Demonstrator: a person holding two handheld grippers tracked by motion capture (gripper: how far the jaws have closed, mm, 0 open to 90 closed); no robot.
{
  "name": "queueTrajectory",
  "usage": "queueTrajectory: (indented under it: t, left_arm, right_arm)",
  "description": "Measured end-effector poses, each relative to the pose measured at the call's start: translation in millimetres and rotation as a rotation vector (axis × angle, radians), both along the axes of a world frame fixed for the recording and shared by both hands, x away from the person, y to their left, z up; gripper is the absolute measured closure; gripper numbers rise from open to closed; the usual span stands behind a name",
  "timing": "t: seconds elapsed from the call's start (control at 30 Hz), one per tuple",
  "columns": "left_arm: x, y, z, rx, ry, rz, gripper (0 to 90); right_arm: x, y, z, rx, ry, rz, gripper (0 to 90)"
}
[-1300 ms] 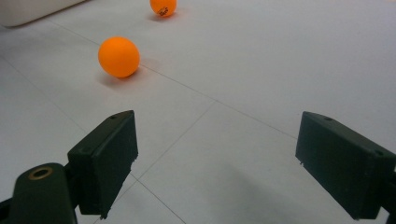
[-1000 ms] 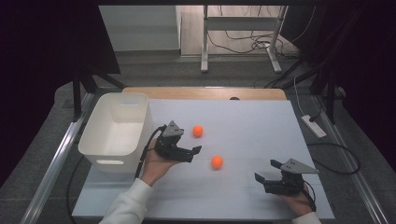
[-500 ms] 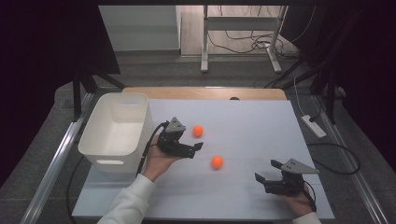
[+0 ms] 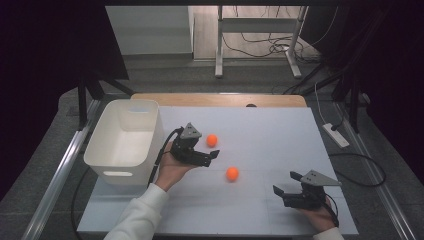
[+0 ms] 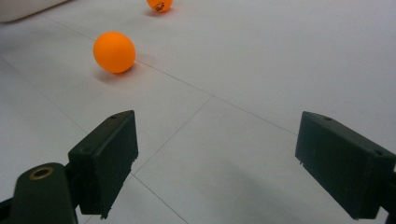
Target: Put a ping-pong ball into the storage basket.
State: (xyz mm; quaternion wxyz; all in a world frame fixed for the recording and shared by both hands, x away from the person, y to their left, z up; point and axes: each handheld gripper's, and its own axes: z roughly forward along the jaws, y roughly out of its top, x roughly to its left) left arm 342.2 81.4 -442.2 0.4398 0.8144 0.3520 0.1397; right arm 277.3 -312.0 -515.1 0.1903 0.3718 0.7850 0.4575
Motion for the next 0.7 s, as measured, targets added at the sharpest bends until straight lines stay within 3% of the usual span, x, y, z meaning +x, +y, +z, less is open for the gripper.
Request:
queueTrajectory:
  t: [0.7]
  left_arm:
    - [7.4, -1.7, -0.2, 0.011, 0.002, 0.003, 8.3]
  right_arm:
    - [0.4, 0.6, -1.0, -0.015, 0.002, 0.004, 13.3]
